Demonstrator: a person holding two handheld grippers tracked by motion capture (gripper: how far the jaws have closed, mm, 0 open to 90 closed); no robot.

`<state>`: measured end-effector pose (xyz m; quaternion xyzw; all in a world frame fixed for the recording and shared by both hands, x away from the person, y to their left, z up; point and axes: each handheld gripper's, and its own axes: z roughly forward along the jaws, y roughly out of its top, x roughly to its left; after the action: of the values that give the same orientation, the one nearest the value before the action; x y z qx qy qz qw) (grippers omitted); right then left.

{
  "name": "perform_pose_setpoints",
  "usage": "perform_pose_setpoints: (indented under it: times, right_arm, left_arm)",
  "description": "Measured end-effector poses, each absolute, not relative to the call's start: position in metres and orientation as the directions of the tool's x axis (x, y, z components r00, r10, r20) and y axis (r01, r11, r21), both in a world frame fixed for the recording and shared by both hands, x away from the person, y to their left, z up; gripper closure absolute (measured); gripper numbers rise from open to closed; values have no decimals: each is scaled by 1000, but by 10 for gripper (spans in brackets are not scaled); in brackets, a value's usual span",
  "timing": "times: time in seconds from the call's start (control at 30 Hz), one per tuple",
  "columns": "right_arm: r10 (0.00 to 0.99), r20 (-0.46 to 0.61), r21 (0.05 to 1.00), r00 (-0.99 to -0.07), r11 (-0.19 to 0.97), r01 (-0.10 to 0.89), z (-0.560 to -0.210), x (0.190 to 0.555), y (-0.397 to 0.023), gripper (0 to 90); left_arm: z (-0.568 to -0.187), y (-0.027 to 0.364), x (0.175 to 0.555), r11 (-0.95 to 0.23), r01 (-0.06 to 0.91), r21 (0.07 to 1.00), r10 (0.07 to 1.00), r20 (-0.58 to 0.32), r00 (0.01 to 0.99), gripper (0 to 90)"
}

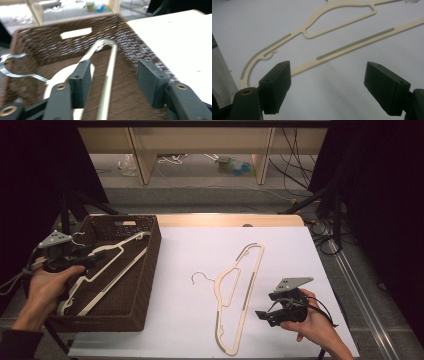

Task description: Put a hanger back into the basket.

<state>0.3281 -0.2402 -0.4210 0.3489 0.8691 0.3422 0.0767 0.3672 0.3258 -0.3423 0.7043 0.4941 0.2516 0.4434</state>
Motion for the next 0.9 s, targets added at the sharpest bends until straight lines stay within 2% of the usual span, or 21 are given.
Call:
perform_pose_setpoints:
  times: [0.07, 0.1, 0.13, 0.23, 0.3, 0.37, 0.7, 0.8, 0.83, 0.9]
  right_arm:
    - [656, 85, 663, -750, 525, 534, -423, 329, -239, 228]
    - [656, 85, 663, -750, 525, 534, -423, 329, -239, 228]
    - [661, 107, 643, -743, 524, 558, -421, 328, -238, 228]
    - [655, 93, 641, -750, 537, 548, -422, 328, -236, 225]
    - [658, 78, 651, -749, 536, 538, -425, 328, -234, 225]
    - [672, 98, 642, -734, 521, 562, -424, 328, -233, 225]
    - [665, 75, 641, -743, 538, 547, -427, 331, -229, 227]
    - [682, 96, 629, -725, 523, 575, -426, 331, -228, 228]
    - [694, 90, 636, -714, 512, 578, -427, 333, -227, 228]
    - [704, 85, 639, -705, 504, 581, -429, 336, -228, 228]
  left_arm:
    - [-339, 310, 356, -73, 456, 887, 885, -153, 439, 386]
    - [-339, 310, 356, -73, 456, 887, 885, -153, 439, 385]
    - [-338, 302, 350, -48, 449, 892, 866, -187, 464, 385]
    - [-339, 272, 332, -143, 407, 902, 837, -109, 536, 384]
    - [-344, 258, 326, -164, 402, 901, 826, -97, 555, 371]
    - [-346, 247, 321, -183, 399, 899, 809, -93, 580, 368]
    - [-360, 205, 291, -226, 385, 895, 738, -101, 668, 360]
    - [-364, 197, 285, -237, 387, 891, 726, -103, 680, 360]
    - [-366, 188, 281, -234, 404, 884, 701, -134, 700, 360]
    - [-365, 178, 274, -259, 392, 883, 690, -115, 715, 360]
